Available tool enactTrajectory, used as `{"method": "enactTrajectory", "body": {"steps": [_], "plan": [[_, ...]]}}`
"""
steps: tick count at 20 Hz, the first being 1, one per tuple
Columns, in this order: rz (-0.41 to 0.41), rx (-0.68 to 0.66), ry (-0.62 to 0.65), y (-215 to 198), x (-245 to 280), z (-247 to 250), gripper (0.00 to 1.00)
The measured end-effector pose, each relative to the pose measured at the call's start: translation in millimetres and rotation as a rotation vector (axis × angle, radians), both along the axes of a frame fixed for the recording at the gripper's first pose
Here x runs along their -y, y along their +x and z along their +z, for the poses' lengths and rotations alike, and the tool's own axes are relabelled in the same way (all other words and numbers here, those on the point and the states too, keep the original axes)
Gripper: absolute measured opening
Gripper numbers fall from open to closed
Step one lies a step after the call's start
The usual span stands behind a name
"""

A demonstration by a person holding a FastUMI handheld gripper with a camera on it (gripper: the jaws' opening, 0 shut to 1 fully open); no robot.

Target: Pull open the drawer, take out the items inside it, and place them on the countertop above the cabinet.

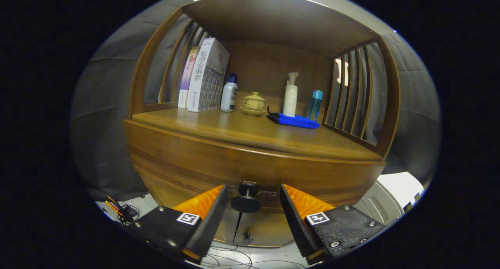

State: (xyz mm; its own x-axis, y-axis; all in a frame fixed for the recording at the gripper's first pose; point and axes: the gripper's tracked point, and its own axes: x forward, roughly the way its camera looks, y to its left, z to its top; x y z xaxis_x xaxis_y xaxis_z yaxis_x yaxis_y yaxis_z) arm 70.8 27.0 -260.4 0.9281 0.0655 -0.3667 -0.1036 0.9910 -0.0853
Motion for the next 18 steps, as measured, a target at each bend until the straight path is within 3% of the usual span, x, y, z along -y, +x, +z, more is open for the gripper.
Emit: {"method": "enactTrajectory", "body": {"steps": [1, 10, 18], "plan": [[-0.003, -0.006, 0.020, 2.8, 0.9, -5.0, 0.75], [-0.038, 0.005, 0.124, 12.0, -5.7, -19.6, 0.49], [-0.053, -0.040, 0.175, 1.4, -4.2, -23.9, 0.35]]}}
